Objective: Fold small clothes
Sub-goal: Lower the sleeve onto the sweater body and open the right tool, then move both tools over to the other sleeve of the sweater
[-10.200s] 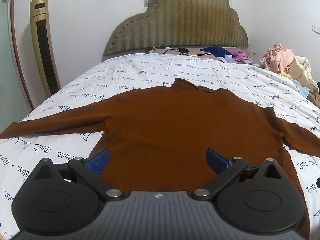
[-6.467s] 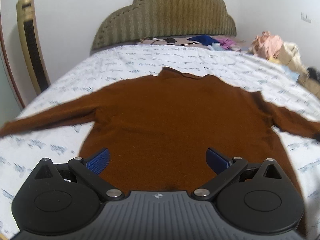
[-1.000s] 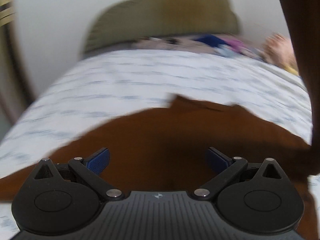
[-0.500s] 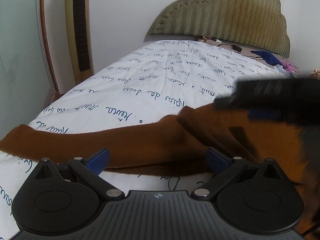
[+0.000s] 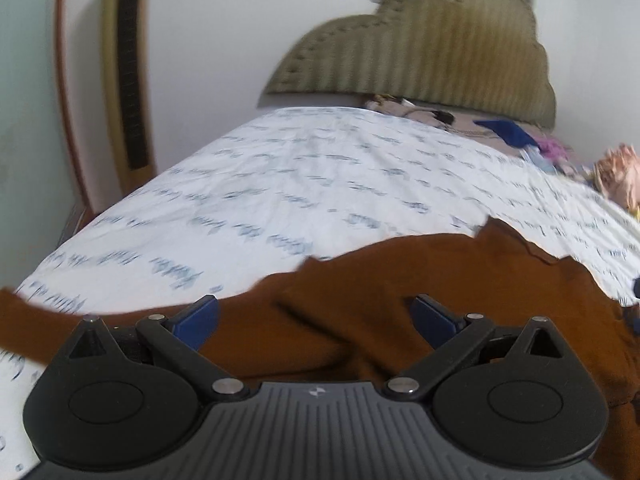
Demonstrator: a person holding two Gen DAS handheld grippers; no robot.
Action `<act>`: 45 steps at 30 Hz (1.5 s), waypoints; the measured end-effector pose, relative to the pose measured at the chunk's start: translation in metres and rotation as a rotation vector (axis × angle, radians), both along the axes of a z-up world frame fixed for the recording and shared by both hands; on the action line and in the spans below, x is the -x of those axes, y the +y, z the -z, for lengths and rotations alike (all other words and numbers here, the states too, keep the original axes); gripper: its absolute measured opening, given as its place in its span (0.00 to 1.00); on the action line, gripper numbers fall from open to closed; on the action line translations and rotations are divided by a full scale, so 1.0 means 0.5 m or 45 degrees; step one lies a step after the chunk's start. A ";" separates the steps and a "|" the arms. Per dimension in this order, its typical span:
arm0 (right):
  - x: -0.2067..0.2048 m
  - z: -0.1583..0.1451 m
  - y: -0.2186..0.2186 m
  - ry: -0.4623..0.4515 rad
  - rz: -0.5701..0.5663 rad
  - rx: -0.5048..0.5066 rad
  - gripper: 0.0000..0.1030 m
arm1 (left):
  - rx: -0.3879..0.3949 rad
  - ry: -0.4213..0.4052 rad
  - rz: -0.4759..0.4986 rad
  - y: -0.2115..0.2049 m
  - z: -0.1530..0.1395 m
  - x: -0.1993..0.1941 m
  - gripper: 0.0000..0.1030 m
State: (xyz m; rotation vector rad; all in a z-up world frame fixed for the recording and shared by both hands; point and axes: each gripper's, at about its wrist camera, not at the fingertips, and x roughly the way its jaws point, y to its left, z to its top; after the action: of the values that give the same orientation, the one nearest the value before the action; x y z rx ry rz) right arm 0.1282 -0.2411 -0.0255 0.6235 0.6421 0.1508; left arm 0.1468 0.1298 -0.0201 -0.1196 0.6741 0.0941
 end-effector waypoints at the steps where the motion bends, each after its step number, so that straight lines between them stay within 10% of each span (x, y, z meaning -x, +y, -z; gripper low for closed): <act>1: 0.000 0.017 -0.039 0.040 0.052 -0.060 0.72 | -0.011 0.006 0.016 -0.019 0.001 -0.011 1.00; 7: -0.044 0.101 -0.076 0.142 0.061 -0.167 0.54 | -0.102 0.044 0.041 -0.103 0.033 -0.060 1.00; 9: -0.057 0.117 -0.100 0.218 0.156 -0.073 0.29 | -0.109 0.072 0.029 -0.109 0.045 -0.068 1.00; 10: -0.053 0.125 -0.126 0.242 0.211 -0.079 0.02 | -0.104 0.078 0.025 -0.109 0.050 -0.070 1.00; 11: -0.048 0.136 -0.157 0.271 0.271 -0.101 0.00 | -0.106 0.078 0.019 -0.106 0.054 -0.071 1.00; 15: -0.031 0.134 -0.219 0.257 0.293 -0.156 0.00 | -0.128 0.118 -0.041 -0.090 0.071 -0.078 1.00; 19: -0.012 0.062 -0.162 0.164 0.218 0.051 0.41 | -0.134 0.133 -0.103 -0.061 0.078 -0.070 1.00; 23: -0.027 0.025 -0.037 0.070 -0.077 0.080 0.47 | -0.150 0.173 -0.179 -0.029 0.077 -0.077 1.00; 31: -0.105 0.089 0.221 0.196 -0.343 0.317 0.39 | -0.119 0.164 -0.223 -0.008 0.056 -0.067 1.00; 34: -0.110 0.106 0.155 0.204 -0.195 0.325 0.03 | 0.059 0.202 -0.196 0.035 0.062 -0.070 1.00; 40: -0.123 0.112 0.067 0.250 -0.089 0.218 0.00 | 0.079 0.164 -0.285 0.131 0.055 -0.027 1.00; 45: -0.102 0.079 0.141 0.179 -0.151 0.292 0.42 | 0.078 0.135 -0.373 0.222 0.031 0.043 1.00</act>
State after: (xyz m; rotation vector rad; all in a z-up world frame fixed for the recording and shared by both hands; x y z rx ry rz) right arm 0.1792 -0.1707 -0.0648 0.3773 0.8197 0.1421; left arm 0.1252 0.2410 -0.0357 -0.2734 0.7624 0.3637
